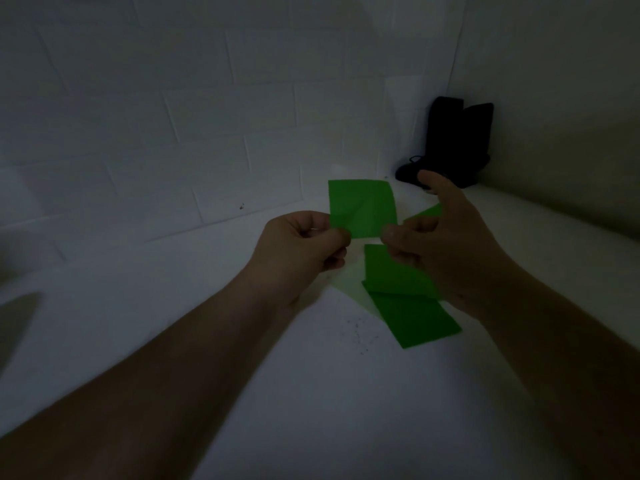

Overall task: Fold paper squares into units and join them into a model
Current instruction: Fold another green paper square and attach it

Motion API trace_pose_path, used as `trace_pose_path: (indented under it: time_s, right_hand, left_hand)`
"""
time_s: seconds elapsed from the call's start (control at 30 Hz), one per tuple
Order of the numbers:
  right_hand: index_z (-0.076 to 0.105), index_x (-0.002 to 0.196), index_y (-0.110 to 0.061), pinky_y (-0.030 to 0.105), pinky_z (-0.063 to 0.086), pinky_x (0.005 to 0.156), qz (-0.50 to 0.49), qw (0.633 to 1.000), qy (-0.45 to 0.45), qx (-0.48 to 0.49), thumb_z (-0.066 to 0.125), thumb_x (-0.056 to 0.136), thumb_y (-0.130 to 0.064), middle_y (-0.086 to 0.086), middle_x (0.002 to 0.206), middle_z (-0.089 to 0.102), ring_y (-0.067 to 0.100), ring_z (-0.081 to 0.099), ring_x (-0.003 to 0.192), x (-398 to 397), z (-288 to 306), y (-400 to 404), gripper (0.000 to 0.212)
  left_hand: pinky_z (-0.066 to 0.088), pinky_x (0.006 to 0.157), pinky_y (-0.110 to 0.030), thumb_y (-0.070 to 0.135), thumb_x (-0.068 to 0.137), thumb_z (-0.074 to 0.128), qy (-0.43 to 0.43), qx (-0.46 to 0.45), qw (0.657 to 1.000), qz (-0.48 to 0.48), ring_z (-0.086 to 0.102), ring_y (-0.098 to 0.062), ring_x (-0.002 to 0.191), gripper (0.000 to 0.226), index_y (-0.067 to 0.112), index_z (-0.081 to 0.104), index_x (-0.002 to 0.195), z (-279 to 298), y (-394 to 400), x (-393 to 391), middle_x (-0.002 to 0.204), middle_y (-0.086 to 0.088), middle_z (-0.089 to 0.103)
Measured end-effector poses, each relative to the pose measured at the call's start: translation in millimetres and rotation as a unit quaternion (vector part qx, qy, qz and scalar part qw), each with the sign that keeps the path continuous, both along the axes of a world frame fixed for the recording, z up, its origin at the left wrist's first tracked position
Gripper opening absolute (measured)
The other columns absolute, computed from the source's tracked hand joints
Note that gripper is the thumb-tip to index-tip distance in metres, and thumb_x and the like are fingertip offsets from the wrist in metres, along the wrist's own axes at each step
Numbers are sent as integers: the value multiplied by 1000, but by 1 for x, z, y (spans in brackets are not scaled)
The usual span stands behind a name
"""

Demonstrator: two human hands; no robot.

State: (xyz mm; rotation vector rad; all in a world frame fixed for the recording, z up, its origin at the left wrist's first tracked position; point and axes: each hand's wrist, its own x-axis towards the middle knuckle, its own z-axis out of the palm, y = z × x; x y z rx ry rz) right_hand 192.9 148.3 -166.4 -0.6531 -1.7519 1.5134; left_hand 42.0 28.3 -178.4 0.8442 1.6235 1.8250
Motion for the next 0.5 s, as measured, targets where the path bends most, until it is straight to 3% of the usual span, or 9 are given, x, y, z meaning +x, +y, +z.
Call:
trace_pose_path:
  time_s: [0.1, 0.2, 0.27, 0.33, 0.4, 0.5]
  right_hand:
    - [29, 153, -42, 45, 62, 84, 14, 1000, 5, -12, 77, 86, -2, 31, 92, 66, 28, 67, 79, -1, 1, 0, 92]
    - [40, 143, -54, 53, 59, 88, 49, 999, 2, 11, 74, 89, -4, 17, 82, 70, 30, 67, 80, -1, 0, -1, 81]
    - [57, 133, -44, 56, 58, 83, 69, 997, -7, 34, 71, 90, -1, 15, 79, 71, 30, 63, 74, -2, -1, -4, 62]
    - [71, 116, -27, 50, 58, 73, 62, 997, -10, 47, 70, 90, 2, 12, 74, 71, 25, 62, 67, -3, -2, -4, 39]
    - [76, 101, -18, 39, 53, 66, 47, 998, -9, 47, 70, 89, 2, 9, 67, 67, 21, 60, 62, -3, -2, -3, 24]
    - [78, 94, -21, 40, 57, 66, 19, 997, -18, 68, 72, 88, -1, 12, 72, 71, 21, 63, 63, -4, -2, -5, 21]
  left_hand:
    - [62, 70, -28, -3, 90, 71, 1, -2, 1000, -9, 65, -15, 64, 4, 0, 71, 93, 0, -1, -1, 73, -11, 69]
    - [63, 72, -28, -1, 91, 70, 18, -19, 999, -40, 67, -17, 68, 15, 3, 70, 106, 3, -4, 2, 77, -11, 72]
    - [63, 75, -38, -1, 91, 71, 43, -15, 998, -49, 66, -22, 70, 23, 9, 64, 110, 2, -6, 4, 79, -15, 70]
    - [61, 73, -52, 4, 90, 74, 101, -8, 994, -45, 66, -27, 73, 29, 20, 56, 106, 0, -6, 5, 82, -19, 71]
    - [53, 56, -44, 10, 92, 74, 157, -2, 987, -45, 63, -24, 70, 30, 30, 53, 100, -4, -7, 5, 84, -16, 71]
    - [51, 60, -38, 12, 93, 72, 190, 10, 981, -40, 66, -23, 74, 28, 34, 57, 100, -4, -7, 6, 83, -5, 72]
